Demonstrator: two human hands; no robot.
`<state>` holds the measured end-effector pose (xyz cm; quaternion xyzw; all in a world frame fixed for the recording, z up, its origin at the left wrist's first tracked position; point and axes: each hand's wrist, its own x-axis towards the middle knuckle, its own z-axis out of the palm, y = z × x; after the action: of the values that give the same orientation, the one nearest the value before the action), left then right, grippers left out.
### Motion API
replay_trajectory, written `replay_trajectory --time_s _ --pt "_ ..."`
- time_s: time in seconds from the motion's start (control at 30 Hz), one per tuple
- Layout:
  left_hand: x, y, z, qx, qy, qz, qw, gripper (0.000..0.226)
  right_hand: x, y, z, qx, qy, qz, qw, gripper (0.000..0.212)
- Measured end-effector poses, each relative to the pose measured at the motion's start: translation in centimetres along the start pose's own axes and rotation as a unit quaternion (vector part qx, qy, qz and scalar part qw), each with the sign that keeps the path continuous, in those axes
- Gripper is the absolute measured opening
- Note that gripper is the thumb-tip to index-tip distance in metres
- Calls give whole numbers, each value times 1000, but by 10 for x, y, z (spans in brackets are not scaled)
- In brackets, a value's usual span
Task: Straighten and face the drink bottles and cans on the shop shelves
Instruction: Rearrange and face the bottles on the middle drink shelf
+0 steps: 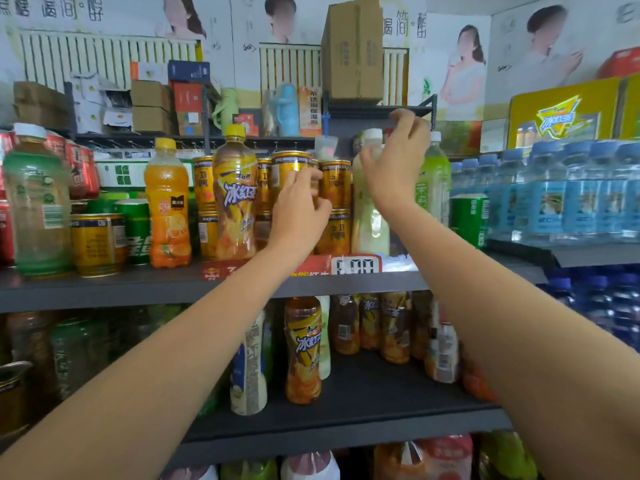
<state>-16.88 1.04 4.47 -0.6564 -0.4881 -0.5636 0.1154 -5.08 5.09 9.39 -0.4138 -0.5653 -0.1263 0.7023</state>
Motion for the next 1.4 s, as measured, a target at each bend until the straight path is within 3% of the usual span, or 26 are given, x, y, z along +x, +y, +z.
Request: replay_trajectory --time_s 0.17,0.3,0.5,0.67,0.83,0.93,1.03,1.2,1.33,1.4 --pt "0 27 42 -58 9 -43 997 38 26 56 -37 -81 -21 141 986 73" --pt "5 41 72 -46 35 -75 995 41 27 102 -50 -10 -153 263 952 89" --pt "3 46 98 28 74 -106 991 42 19 136 -45 19 -305 247 919 83" --pt "0 45 103 19 66 -138 988 45 16 140 -37 43 -291 264 919 74" --pt "0 51 84 -50 47 -119 990 45 13 121 -37 76 -128 168 974 76" --pt "-4 59 66 -76 86 -118 986 42 17 78 -44 147 -74 100 981 85" --pt "-12 63 41 -98 135 -105 980 47 15 23 -45 167 -103 30 980 88" --pt "-30 71 -2 -128 111 -66 983 79 -16 -48 -50 122 -88 -61 987 76" --pt "-44 60 -48 -126 71 -84 986 91 -38 -78 -48 138 -193 -105 966 83" --pt "-49 47 -72 -113 77 -80 987 84 -54 -90 -43 184 -241 -68 951 87"
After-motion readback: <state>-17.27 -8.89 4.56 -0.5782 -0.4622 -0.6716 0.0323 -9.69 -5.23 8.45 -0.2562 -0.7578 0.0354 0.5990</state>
